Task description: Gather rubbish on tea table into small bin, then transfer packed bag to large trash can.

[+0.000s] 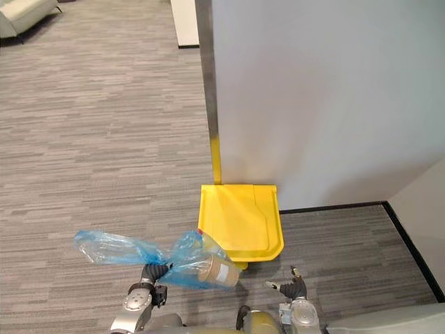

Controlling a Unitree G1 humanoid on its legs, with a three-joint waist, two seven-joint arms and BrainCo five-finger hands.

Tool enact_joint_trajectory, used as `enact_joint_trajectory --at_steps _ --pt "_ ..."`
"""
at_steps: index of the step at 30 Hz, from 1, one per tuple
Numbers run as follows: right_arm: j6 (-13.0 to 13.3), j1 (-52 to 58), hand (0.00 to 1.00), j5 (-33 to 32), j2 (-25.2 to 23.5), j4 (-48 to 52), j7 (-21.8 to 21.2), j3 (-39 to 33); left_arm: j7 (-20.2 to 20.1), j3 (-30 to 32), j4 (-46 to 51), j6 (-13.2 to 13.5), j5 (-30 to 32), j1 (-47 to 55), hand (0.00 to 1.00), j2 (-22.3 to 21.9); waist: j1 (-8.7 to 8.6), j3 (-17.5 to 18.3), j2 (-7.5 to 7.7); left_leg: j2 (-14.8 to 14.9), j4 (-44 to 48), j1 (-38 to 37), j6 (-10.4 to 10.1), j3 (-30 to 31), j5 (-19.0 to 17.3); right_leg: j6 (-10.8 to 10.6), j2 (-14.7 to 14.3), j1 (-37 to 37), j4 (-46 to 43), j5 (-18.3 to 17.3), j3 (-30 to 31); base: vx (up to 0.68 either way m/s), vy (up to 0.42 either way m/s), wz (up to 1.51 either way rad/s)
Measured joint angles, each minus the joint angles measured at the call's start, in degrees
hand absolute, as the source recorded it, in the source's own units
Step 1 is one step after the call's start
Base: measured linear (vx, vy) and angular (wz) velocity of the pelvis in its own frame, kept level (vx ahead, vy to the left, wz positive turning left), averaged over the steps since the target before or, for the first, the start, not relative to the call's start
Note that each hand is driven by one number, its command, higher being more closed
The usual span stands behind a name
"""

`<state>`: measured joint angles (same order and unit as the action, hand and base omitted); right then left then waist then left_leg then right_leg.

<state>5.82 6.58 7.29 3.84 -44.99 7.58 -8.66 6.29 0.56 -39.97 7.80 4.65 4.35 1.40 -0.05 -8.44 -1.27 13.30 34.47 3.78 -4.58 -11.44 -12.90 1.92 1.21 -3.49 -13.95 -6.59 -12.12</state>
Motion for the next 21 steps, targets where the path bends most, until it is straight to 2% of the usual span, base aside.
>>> enact_joint_trajectory --at_steps 1,2,4,10,16,21 --pt "0.0 -0.2 0.00 0.0 0.0 -0.1 0.0 -0.3 0.0 0.2 0.0 0.0 0.0 0.0 1.00 0.3 0.32 0.1 -0.12 -0.9 -8.7 -0.3 0.0 0.1 0.5 -0.7 0.3 -0.1 0.1 0.3 0.4 0.04 0.122 -0.07" --pt "0.0 -0.5 0.00 -0.1 -0.1 -0.1 0.0 -0.4 0.0 0.2 0.0 0.0 0.0 -0.1 1.00 0.3 0.31 0.3 -0.61 -1.5 -12.1 -0.6 -0.3 0.5 1.1 -1.3 0.3 -0.2 0.0 0.3 0.5 0.04 0.137 -0.08" --pt "0.0 -0.5 0.00 -0.1 -0.3 -0.8 0.0 -0.5 0.0 0.0 -0.2 0.0 0.0 -0.6 1.00 0.5 0.85 0.4 -0.28 -3.3 -18.3 -3.1 -0.4 0.7 1.3 -3.1 0.5 -1.0 1.8 1.7 1.5 0.05 0.139 -0.03" --pt "0.0 -0.6 0.00 0.0 -0.3 -1.8 0.0 -0.6 0.2 -0.2 -3.1 -0.5 0.0 1.3 1.00 2.6 0.82 0.3 0.08 -6.5 -22.4 -5.6 1.0 -0.6 3.3 -4.3 1.8 0.6 5.6 4.3 4.5 0.00 0.104 -0.17" --pt "0.0 -1.1 0.00 0.0 0.0 -5.7 0.0 -2.0 0.3 -0.1 -5.2 -0.4 0.0 1.3 1.00 5.7 0.91 0.4 -0.09 -7.1 -27.7 -6.5 1.1 0.2 5.8 -3.7 1.2 0.4 9.2 7.1 4.9 -0.05 -0.013 -0.05" --pt "0.0 -1.3 0.00 0.0 0.8 -5.8 0.0 -2.0 0.3 -0.1 -7.8 -0.4 0.0 1.3 1.00 5.6 0.84 0.7 0.19 -7.5 -29.5 -6.6 1.2 0.2 6.1 -3.8 0.9 0.4 12.2 9.6 6.2 -0.08 0.001 -0.14"
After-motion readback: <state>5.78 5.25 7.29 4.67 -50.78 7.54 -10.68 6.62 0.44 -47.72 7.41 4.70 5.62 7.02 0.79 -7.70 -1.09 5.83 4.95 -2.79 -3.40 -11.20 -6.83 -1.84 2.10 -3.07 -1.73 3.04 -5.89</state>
